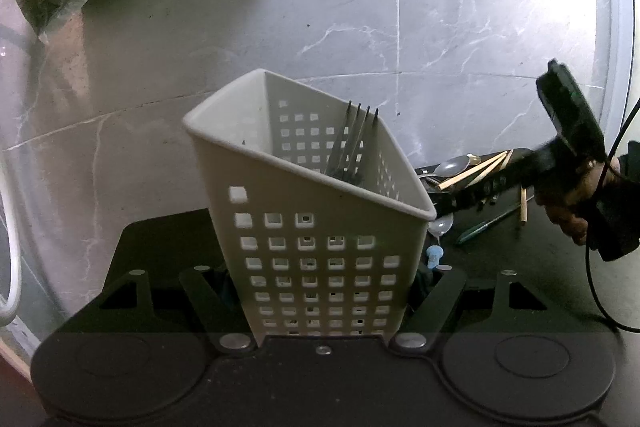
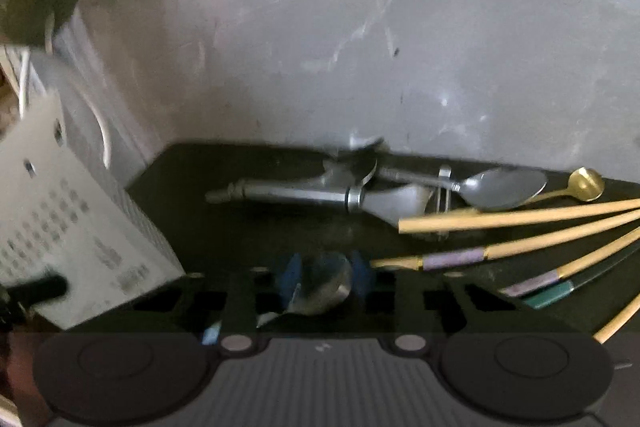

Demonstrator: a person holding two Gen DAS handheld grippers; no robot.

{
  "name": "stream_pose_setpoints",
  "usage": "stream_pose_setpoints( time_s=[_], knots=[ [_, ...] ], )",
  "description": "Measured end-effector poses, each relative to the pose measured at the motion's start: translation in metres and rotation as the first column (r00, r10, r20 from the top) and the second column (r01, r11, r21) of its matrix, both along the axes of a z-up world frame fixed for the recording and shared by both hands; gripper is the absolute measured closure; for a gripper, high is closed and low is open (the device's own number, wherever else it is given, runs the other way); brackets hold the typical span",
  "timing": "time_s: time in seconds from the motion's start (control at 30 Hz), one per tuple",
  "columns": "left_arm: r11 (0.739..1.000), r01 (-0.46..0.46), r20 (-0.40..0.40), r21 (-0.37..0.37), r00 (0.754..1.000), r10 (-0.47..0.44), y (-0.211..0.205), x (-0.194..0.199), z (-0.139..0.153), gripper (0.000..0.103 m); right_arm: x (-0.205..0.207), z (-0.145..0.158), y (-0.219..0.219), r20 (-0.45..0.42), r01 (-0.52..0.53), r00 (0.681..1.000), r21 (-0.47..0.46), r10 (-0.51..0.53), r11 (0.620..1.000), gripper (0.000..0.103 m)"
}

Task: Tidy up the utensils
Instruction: 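Grasp the blue-handled spoon with the right gripper, then carry the blue-handled spoon with the right gripper into the basket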

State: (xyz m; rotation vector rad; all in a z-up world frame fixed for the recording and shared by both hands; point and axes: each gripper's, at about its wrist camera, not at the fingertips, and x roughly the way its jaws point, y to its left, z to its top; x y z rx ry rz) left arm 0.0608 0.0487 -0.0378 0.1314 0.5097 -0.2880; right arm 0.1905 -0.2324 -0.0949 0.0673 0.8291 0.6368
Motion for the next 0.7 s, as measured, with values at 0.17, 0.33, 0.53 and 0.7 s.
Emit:
stream_pose_setpoints(
  time_s=[0.17,0.33,0.53,0.7],
  knots=[
    [1.0,-0.003,0.002,-0.004,1.0,0.003,0.0,-0.002,0.0,0.027,-0.009,-0.002,0.001,0.012,0.006,1.0,0.0,-0.006,1.0,0.092],
    [1.0,0.0,0.003,-0.007,1.0,0.0,0.002,-0.002,-0.001,0.027,-0.012,-0.002,-0.003,0.006,0.043,0.999,0.056,-0.043,0.998,0.098],
    [1.0,0.011,0.007,-0.016,1.0,-0.011,0.007,-0.002,-0.002,0.027,-0.04,0.042,-0.009,0.093,0.106,0.989,0.113,-0.116,0.988,0.103],
    [1.0,0.024,0.013,-0.016,1.0,-0.023,0.009,-0.003,-0.003,0.027,-0.076,0.1,0.001,0.265,0.123,0.954,0.071,-0.137,0.99,0.102]
  ],
)
